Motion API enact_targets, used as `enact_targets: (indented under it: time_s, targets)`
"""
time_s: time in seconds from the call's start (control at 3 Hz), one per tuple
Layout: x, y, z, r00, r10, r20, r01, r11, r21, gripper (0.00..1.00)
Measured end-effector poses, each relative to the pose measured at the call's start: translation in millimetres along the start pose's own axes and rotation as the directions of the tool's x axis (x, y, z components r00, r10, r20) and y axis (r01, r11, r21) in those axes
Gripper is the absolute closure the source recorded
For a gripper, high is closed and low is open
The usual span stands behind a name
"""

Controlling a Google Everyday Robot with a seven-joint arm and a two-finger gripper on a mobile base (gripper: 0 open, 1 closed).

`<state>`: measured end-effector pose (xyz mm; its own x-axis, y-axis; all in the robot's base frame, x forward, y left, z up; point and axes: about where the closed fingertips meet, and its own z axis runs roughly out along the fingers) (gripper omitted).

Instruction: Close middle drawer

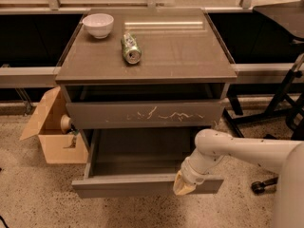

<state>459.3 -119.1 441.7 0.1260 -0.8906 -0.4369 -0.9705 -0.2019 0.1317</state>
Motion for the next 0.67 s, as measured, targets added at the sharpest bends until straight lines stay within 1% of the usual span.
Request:
enact_targets:
  time_s: [0.33, 0.67]
  targets:
    - [4.4, -2.5, 24.4, 0.999, 0.018, -0.037, -0.019, 0.9995, -0.025, 1.0]
    - [10.4, -10.7, 41.5, 0.998, 0.035, -0.055, -0.037, 0.9988, -0.03, 1.0]
